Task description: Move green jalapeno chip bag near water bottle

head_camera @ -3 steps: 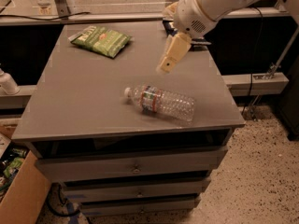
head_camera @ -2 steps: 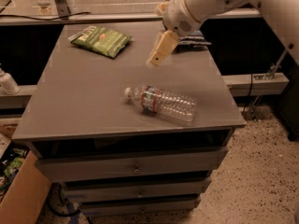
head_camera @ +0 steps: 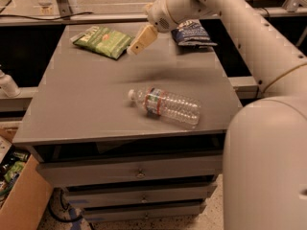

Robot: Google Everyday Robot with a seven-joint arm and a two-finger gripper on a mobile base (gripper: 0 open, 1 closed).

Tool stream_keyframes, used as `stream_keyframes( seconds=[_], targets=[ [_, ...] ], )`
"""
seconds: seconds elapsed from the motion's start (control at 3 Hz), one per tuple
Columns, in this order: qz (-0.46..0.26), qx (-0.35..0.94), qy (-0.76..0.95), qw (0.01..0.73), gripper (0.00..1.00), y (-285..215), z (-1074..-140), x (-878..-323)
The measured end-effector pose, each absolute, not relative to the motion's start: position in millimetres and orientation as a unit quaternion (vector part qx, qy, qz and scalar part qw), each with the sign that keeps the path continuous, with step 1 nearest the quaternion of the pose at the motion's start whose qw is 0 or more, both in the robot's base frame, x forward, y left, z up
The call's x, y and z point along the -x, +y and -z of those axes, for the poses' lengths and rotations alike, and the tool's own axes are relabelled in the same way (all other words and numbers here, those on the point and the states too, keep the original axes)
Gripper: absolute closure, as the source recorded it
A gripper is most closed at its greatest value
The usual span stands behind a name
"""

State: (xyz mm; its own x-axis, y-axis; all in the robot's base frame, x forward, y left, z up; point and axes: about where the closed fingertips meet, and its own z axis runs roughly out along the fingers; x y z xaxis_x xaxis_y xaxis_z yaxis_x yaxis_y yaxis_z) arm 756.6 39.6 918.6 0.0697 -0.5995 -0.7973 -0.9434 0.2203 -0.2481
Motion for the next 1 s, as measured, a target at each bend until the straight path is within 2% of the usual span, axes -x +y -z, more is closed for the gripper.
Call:
stream_keyframes(
  seconds=[0.33, 1.0],
  targets=[
    [-0.229, 0.566, 0.662, 0.435, 0.00, 73, -904, -781],
    [-0.215, 0.535, 0.702, 0.418, 0.00, 111, -877, -806]
  ],
)
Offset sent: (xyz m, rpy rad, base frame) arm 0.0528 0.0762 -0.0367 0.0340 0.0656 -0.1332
